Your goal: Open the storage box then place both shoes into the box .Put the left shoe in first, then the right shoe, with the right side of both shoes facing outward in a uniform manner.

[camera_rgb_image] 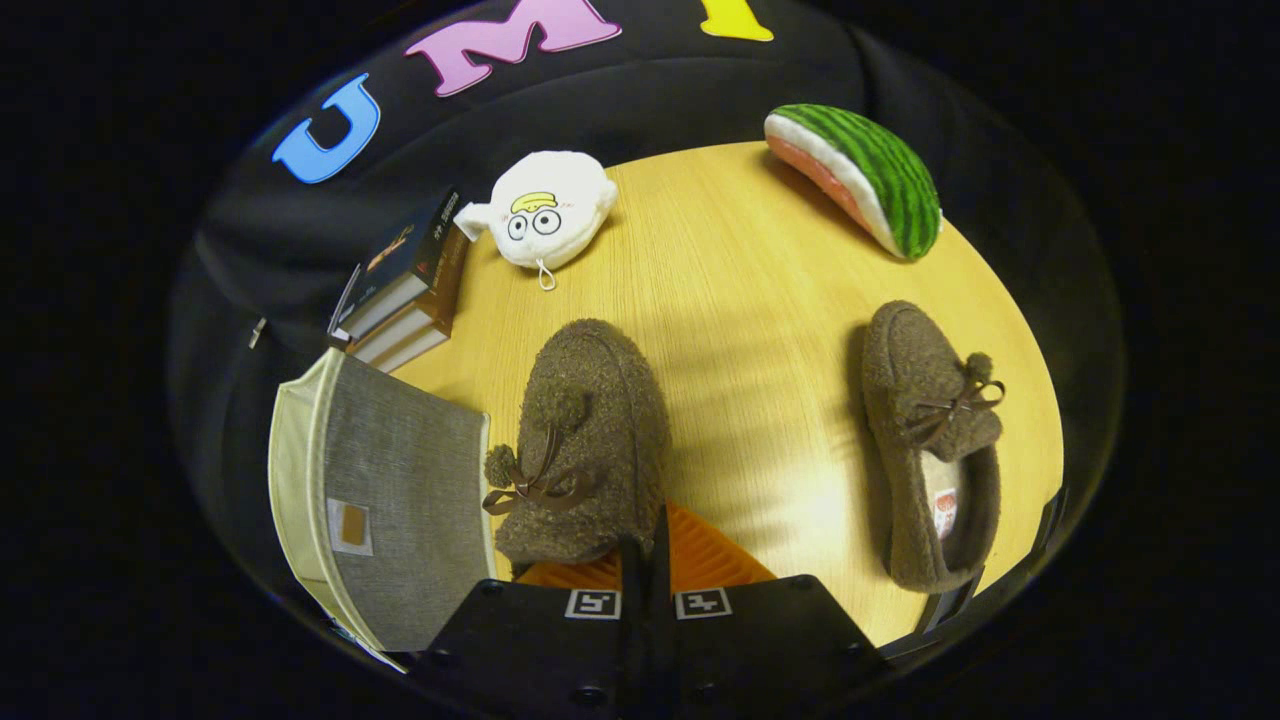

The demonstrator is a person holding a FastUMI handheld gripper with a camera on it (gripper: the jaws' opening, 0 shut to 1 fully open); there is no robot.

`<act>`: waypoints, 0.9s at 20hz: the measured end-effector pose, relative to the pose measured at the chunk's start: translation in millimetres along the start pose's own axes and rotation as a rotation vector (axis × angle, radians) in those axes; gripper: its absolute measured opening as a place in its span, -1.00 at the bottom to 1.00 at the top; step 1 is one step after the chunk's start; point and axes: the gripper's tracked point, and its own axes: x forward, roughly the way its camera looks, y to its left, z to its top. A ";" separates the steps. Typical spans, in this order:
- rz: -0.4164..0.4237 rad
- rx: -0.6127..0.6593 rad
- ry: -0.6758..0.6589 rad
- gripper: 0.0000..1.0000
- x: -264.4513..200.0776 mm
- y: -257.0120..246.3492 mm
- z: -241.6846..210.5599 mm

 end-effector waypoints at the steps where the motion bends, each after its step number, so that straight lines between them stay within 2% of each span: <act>1: -0.006 0.020 -0.020 -0.90 -11.3 4.6 0.9; 6: 0.000 0.095 -0.100 -0.90 -58.5 35.8 4.7; 11: 0.065 0.130 -0.146 -0.90 -93.0 72.5 12.0; 18: 0.205 0.132 -0.154 -0.90 -116.6 158.7 26.7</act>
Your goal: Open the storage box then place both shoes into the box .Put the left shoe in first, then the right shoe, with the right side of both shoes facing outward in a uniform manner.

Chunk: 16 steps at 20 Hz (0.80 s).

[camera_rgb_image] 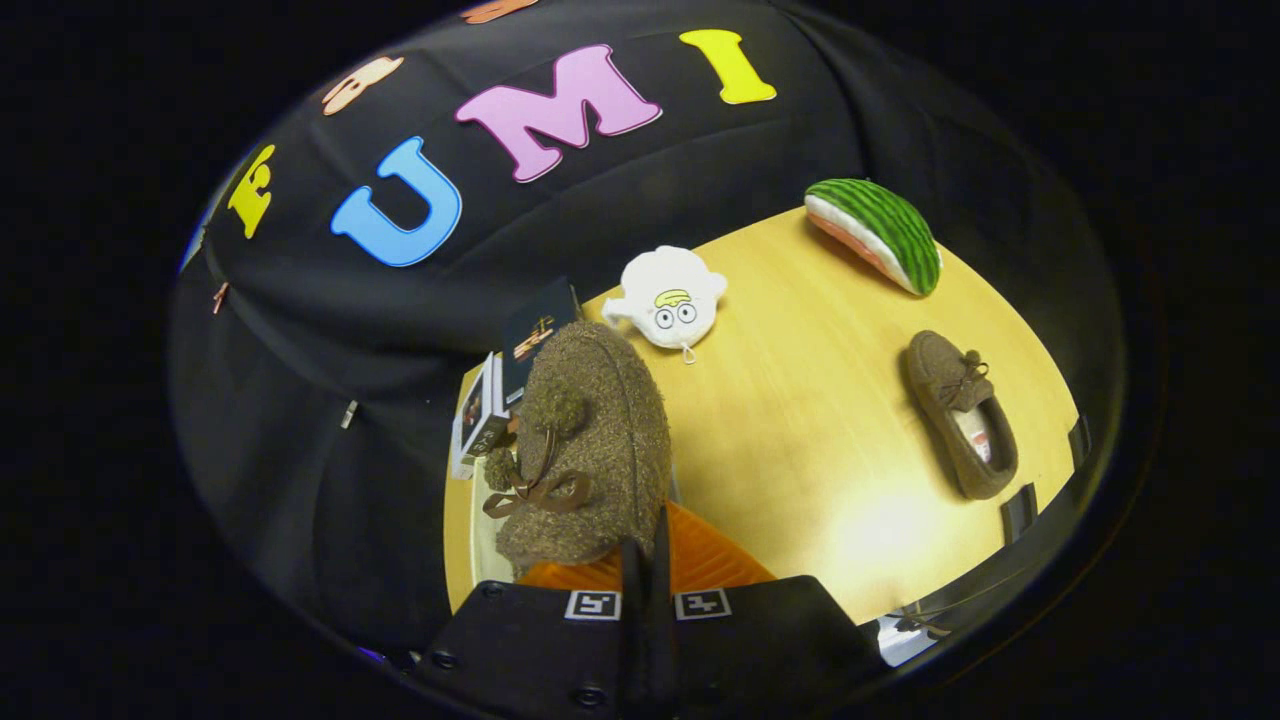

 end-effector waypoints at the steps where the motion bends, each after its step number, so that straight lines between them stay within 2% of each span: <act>1: 0.016 0.002 0.008 -0.90 4.4 10.7 -2.3; 7: 0.066 0.016 0.091 -0.90 35.6 65.8 -31.6; 16: 0.042 -0.002 0.199 -0.90 84.4 96.1 -82.9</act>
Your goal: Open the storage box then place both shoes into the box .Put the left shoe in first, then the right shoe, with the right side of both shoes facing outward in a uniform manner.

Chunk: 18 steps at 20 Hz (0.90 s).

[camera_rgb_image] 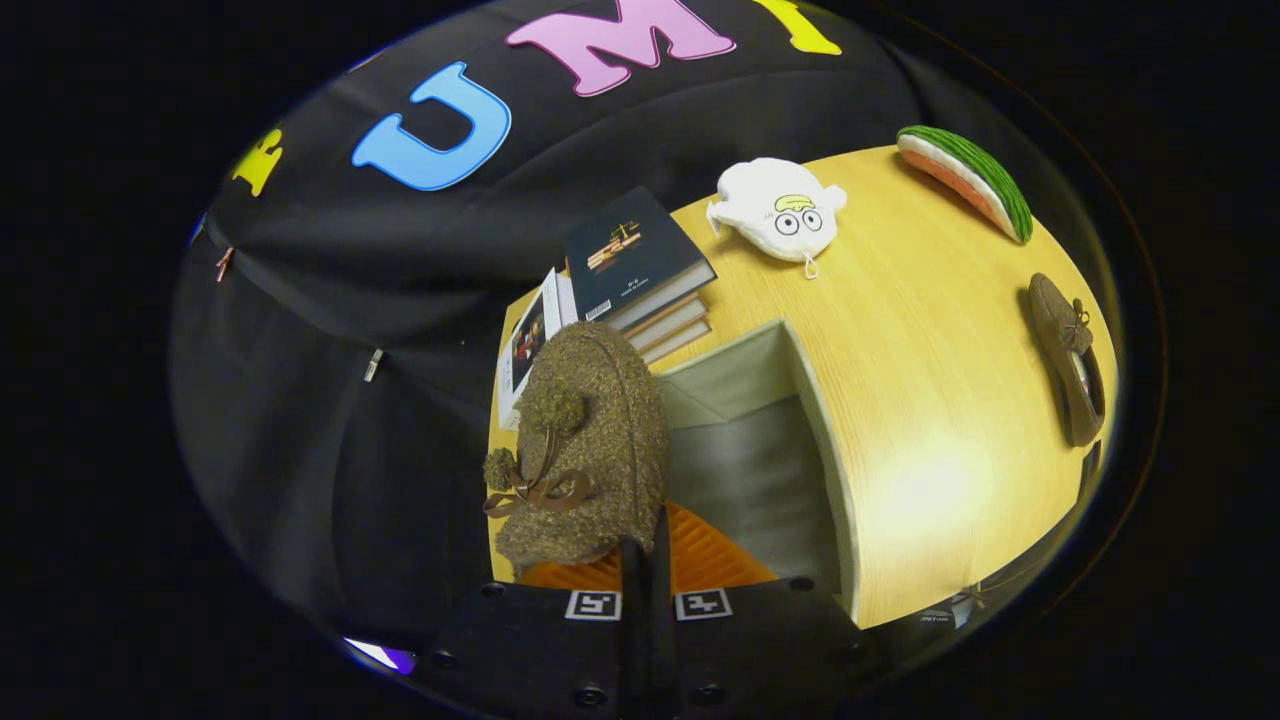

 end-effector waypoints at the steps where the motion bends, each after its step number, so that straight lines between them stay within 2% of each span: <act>1: -0.003 0.000 0.011 -0.90 3.3 -0.1 -3.0; 8: -0.056 -0.002 0.074 -0.90 24.8 -14.7 -25.2; 12: -0.045 0.028 0.115 -0.89 37.5 -12.5 -35.0; 13: -0.027 0.046 0.129 -0.79 41.2 -7.7 -37.3; 17: 0.044 0.051 0.086 0.97 30.3 14.3 -29.1; 18: 0.059 0.025 0.075 0.97 23.5 18.4 -25.4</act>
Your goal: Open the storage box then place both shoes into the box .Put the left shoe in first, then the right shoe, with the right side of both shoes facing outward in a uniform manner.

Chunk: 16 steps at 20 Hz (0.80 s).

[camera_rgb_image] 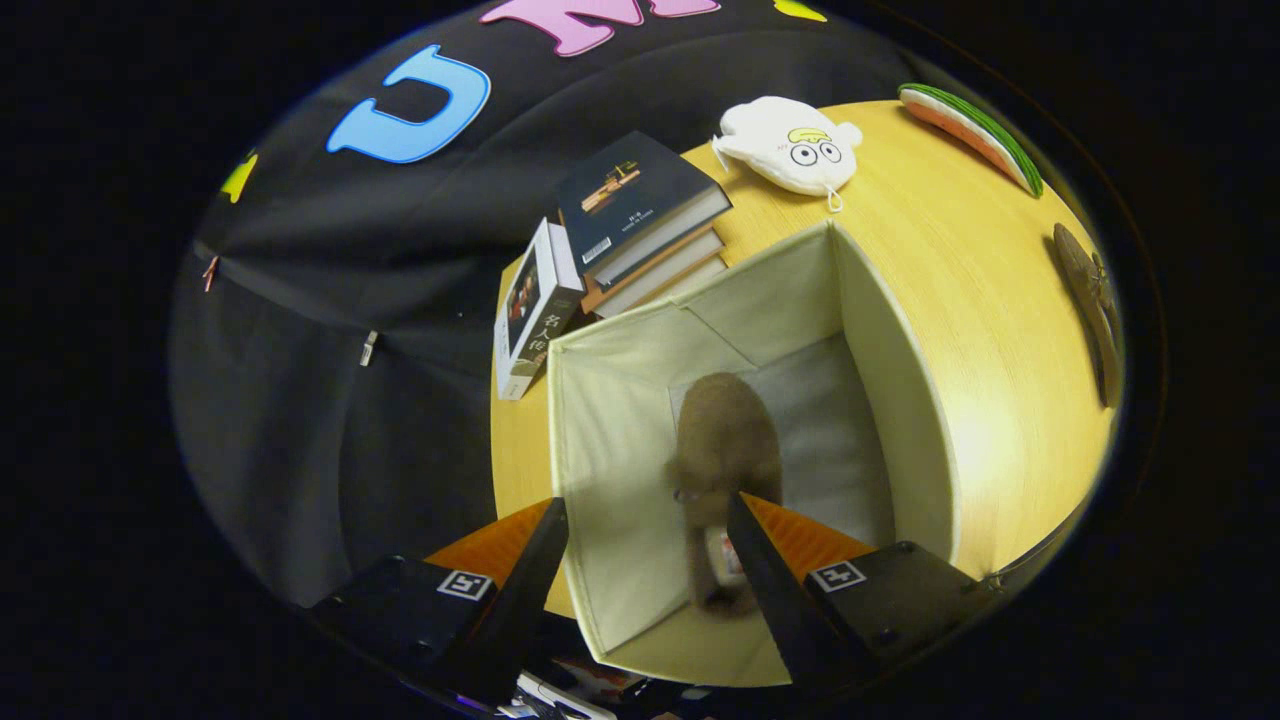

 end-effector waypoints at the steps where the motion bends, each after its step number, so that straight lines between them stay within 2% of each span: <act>1: 0.014 -0.039 -0.011 0.97 -10.4 3.8 1.2; 7: 0.036 -0.229 -0.107 0.97 -81.5 -20.2 22.5; 12: -0.031 -0.348 -0.181 0.97 -140.8 -94.8 49.7; 16: -0.090 -0.380 -0.218 0.97 -173.3 -160.2 74.6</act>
